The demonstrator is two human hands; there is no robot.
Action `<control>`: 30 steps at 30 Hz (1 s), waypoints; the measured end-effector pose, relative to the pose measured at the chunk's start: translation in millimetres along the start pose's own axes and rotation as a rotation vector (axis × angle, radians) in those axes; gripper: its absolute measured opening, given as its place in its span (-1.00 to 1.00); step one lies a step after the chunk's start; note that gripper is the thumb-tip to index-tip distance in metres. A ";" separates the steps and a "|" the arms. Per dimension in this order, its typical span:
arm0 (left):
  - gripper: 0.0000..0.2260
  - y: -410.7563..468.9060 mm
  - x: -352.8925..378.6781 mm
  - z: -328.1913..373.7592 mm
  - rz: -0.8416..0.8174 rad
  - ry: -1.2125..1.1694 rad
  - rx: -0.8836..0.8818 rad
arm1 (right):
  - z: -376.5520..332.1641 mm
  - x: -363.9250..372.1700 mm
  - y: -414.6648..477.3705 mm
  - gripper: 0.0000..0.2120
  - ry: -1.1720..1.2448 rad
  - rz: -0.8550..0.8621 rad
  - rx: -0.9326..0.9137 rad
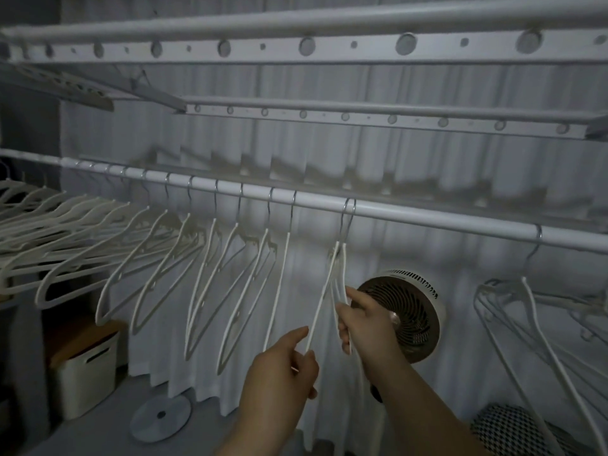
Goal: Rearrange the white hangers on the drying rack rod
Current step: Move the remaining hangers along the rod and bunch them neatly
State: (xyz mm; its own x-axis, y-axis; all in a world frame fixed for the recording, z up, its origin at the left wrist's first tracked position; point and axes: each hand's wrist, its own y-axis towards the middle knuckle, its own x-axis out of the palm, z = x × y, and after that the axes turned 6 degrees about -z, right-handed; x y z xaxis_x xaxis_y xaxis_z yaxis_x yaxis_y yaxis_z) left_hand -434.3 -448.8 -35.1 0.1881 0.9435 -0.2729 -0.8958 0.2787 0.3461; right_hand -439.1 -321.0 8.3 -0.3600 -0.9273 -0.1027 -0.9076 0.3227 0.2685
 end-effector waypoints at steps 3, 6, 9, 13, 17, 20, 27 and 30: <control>-0.64 4.7 -9.6 -2.3 0.050 0.170 0.040 | -1.4 10.5 4.7 -0.66 0.010 -0.007 -0.012; -0.62 8.7 -17.6 -4.2 0.112 0.306 0.034 | -1.9 20.5 8.3 -0.65 0.000 -0.011 -0.015; -0.62 11.7 -26.5 -7.3 0.138 0.349 0.029 | -2.9 27.6 10.1 -0.66 -0.007 -0.009 -0.018; -0.65 14.8 -35.9 -14.6 0.172 0.283 0.049 | -5.0 32.2 7.7 -0.67 -0.017 0.003 -0.029; -0.68 15.4 -36.6 -18.6 0.103 0.107 0.026 | -7.3 27.9 2.4 -0.67 -0.023 0.035 -0.016; -0.72 16.5 -34.0 -20.1 0.074 -0.065 -0.021 | -6.4 17.9 -3.5 -0.71 -0.032 0.072 -0.002; -0.73 12.2 -29.9 -19.0 0.050 -0.156 -0.024 | -6.3 -1.0 -15.7 -0.70 -0.050 0.170 -0.011; -0.71 10.2 -25.6 -18.8 0.019 -0.128 -0.021 | -7.7 -3.8 -19.8 -0.80 -0.061 0.172 -0.027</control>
State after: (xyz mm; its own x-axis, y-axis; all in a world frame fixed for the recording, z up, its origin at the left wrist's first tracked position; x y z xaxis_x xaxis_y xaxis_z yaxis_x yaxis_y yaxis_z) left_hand -455.8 -473.5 -41.5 0.2197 0.9640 -0.1497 -0.9075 0.2582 0.3312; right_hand -418.0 -325.3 10.7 -0.5231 -0.8450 -0.1110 -0.8256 0.4700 0.3123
